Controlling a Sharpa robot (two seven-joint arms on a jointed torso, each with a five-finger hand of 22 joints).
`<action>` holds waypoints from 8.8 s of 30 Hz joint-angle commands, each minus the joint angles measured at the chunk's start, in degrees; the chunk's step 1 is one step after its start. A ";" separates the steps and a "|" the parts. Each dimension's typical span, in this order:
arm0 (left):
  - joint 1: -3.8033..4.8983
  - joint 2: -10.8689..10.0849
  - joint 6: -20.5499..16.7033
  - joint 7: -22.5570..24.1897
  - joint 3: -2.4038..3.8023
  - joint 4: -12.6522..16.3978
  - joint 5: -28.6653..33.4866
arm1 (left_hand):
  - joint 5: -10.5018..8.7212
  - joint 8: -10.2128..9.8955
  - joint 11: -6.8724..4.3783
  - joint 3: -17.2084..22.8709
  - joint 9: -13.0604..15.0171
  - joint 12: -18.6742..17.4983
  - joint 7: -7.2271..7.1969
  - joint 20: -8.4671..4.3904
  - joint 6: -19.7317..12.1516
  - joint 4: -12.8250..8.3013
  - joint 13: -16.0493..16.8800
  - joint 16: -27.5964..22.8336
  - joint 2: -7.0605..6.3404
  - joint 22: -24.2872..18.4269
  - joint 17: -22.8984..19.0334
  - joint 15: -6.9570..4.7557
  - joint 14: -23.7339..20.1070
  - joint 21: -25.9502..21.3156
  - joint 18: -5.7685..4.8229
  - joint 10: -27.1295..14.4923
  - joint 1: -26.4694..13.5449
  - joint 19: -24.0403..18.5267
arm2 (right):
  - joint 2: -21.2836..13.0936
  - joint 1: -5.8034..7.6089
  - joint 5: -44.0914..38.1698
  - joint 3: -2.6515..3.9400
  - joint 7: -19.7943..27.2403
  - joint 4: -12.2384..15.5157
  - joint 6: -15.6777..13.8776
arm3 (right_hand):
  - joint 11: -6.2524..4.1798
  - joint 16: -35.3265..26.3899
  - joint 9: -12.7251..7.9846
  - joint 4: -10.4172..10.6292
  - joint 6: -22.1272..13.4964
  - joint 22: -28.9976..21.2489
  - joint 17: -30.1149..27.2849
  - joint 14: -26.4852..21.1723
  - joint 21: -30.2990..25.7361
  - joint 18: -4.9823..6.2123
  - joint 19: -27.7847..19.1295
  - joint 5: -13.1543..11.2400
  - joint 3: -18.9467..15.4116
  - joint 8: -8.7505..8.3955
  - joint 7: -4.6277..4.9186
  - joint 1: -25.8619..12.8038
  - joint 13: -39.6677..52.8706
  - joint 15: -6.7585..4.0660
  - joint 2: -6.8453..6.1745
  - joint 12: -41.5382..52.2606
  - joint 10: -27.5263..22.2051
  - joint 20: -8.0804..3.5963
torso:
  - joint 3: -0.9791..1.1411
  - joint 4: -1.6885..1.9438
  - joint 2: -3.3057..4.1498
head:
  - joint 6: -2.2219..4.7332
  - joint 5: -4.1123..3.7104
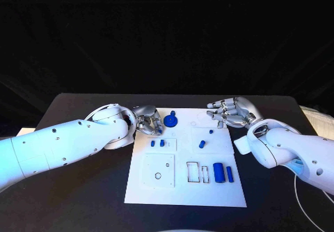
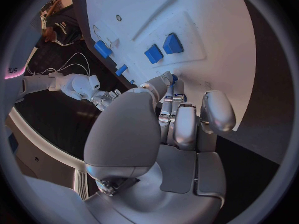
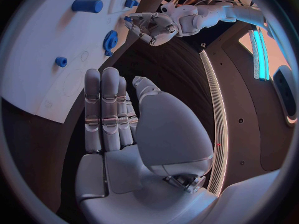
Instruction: Assemble the parts on the task board
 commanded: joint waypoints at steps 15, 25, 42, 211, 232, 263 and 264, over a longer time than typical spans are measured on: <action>-0.10 0.27 2.17 -0.63 -0.13 -0.19 -1.94 | 0.00 -0.34 -0.15 0.45 -0.01 -0.37 -0.10 -0.05 0.30 -0.13 -0.09 -0.20 -0.16 0.11 -0.10 -0.11 1.46 0.25 -0.77 0.43 -0.68 0.38 | 0.02 -0.05 -0.15 0.00 0.63 0.08 0.73 | 0.15 -0.22 -0.07 -0.16 -0.35 -0.07 0.07 0.10 -0.21 0.78 0.29 0.34 0.34 -0.15 0.13 0.40 -0.09 0.45 0.07 0.08 -0.40 0.03 | 0.03 0.01 -0.01 | -0.23 0.14; -0.10 0.17 2.33 -0.93 -0.13 -0.14 -1.96 | 0.04 -2.92 0.94 0.88 -1.26 -2.93 0.95 0.51 -2.46 -0.14 -0.91 -0.30 -1.44 0.41 -0.95 0.72 1.34 0.28 -0.83 -1.39 -1.91 0.21 | -0.03 -0.06 -0.15 0.00 0.57 0.04 0.76 | 0.15 -0.22 -0.07 -0.16 -0.35 -0.07 0.07 0.10 -0.21 0.78 0.29 0.34 0.34 -0.15 0.13 0.40 -0.09 0.45 0.07 0.08 -0.40 0.03 | 0.03 0.03 -0.04 | -0.37 0.09; -0.10 -0.14 1.90 -1.16 -0.13 -0.02 -1.56 | 0.03 -5.28 1.46 1.61 -2.75 -4.87 1.50 1.06 -5.50 -0.13 -1.66 -0.35 -2.57 0.57 -1.89 1.16 1.16 0.09 -0.74 -2.24 -2.67 0.02 | -0.11 -0.16 -0.30 0.00 0.34 -0.19 1.02 | 0.15 -0.31 -0.07 -0.29 -0.35 -0.09 0.20 0.16 -0.28 0.78 0.36 0.38 0.54 -0.14 0.15 0.46 -0.21 0.45 -0.01 0.14 -0.44 0.02 | 0.00 0.02 -0.06 | -0.27 0.10; 0.09 -8.11 -7.61 30.48 -0.89 4.20 78.37 | -0.16 -2.77 2.55 -2.14 -5.78 0.96 2.79 2.54 -4.38 -2.80 -0.70 -19.14 0.96 -19.66 -33.97 2.53 -16.62 -32.16 4.60 -4.43 -2.68 -17.99 | 12.26 -9.93 -56.09 0.20 -18.20 7.72 18.24 | -0.32 34.17 1.35 -8.76 12.22 35.68 25.20 6.77 29.43 -4.45 15.21 -19.54 20.98 0.01 -1.81 0.01 -25.86 -0.39 -0.26 -24.32 7.42 -0.92 | -0.19 0.09 0.05 | -3.58 5.96; 0.10 -8.13 -7.29 30.14 -0.88 4.27 78.39 | -0.16 -2.77 2.55 -2.14 -5.78 0.96 2.79 2.54 -4.38 -2.80 -0.70 -19.14 0.96 -19.66 -33.97 2.53 -16.62 -32.16 4.60 -4.43 -2.68 -17.99 | 12.91 -10.00 -56.44 -0.30 -18.63 7.60 19.24 | -0.29 34.23 1.37 -8.78 12.21 35.73 25.20 6.77 29.47 -4.46 15.21 -19.46 21.01 -0.01 -1.78 -0.07 -25.90 -0.35 -0.15 -24.30 7.41 -0.89 | -0.12 0.03 0.01 | -3.97 6.45; 0.11 -8.16 -6.69 29.32 -0.88 4.27 79.94 | -0.14 -2.77 2.58 -2.54 -5.78 1.16 2.78 2.60 -4.50 -2.78 -0.69 -19.04 0.99 -19.80 -34.14 2.58 -16.70 -32.37 4.62 -4.84 -2.82 -17.98 | 11.86 -10.03 -58.27 -1.43 -22.21 9.37 13.18 | 2.59 29.82 -0.21 -8.52 5.07 29.55 18.55 4.53 25.47 -3.06 10.43 -18.70 17.93 -2.13 0.65 -3.46 -26.61 2.03 -3.53 -23.70 -4.54 1.33 | -0.03 -0.02 -0.02 | -3.57 6.15; 0.11 -8.17 -6.67 29.29 -0.88 4.25 79.95 | -0.14 -2.77 2.58 -2.54 -5.78 1.16 2.78 2.60 -4.50 -2.78 -0.69 -19.04 0.99 -19.80 -34.14 2.58 -16.70 -32.37 4.62 -4.84 -2.82 -17.98 | 11.39 -10.03 -58.04 -1.34 -21.97 9.94 12.64 | 2.59 29.59 -0.20 -8.57 5.07 29.36 18.26 4.45 25.32 -3.02 10.31 -18.64 17.73 -2.09 0.63 -3.44 -26.58 2.02 -3.62 -23.57 -4.62 1.34 | -0.03 -0.02 -0.02 | -3.45 6.08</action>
